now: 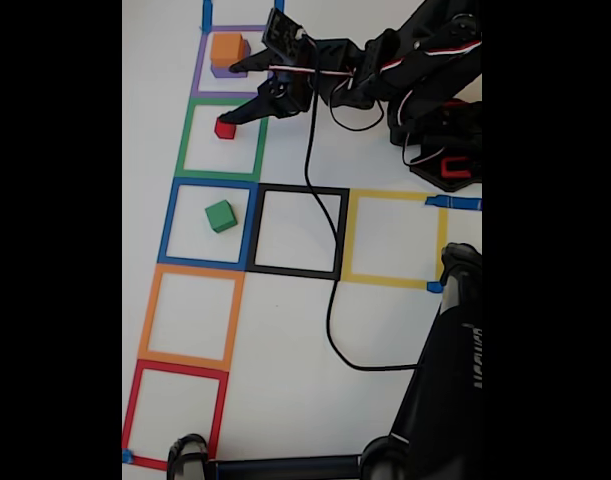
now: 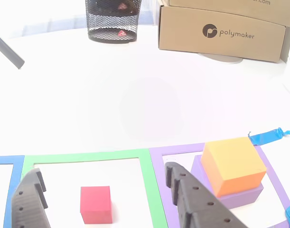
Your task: Tower of hanoi
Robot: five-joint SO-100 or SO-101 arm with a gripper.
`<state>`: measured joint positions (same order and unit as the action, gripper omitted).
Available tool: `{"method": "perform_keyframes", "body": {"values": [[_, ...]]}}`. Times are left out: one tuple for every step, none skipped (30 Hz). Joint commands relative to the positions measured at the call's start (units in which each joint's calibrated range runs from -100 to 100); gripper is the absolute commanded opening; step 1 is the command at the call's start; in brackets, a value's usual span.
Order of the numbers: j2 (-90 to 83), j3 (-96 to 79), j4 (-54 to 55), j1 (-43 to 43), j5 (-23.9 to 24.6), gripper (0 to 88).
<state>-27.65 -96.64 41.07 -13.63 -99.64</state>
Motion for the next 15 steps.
{"method": "perform_keyframes", "body": {"values": [[10.6,0.7,10.7,-0.6,-0.4,29.0],[13.5,1.0,13.3,-0.6,-0.4,28.8],[15.8,1.3,15.4,-0.6,-0.4,28.6],[18.2,1.6,17.3,-0.5,-0.4,28.3],[20.2,2.0,18.8,-0.4,-0.4,28.2],[22.4,2.5,20.4,-0.3,-0.4,28.2],[23.9,2.9,21.3,-0.3,-0.4,28.2],[25.5,3.6,21.9,-0.4,-0.4,28.2],[26.9,4.4,22.5,-0.5,-0.4,28.2],[28.3,5.2,22.9,-0.7,-0.4,28.2],[29.6,5.9,23.5,-0.8,-0.4,28.2],[30.9,6.9,23.9,-0.8,-0.4,28.2],[32.0,7.8,24.2,-0.8,-0.4,28.2],[33.2,8.7,24.4,-0.8,-0.4,28.2],[34.2,9.6,24.5,-0.7,-0.4,28.3]]}}
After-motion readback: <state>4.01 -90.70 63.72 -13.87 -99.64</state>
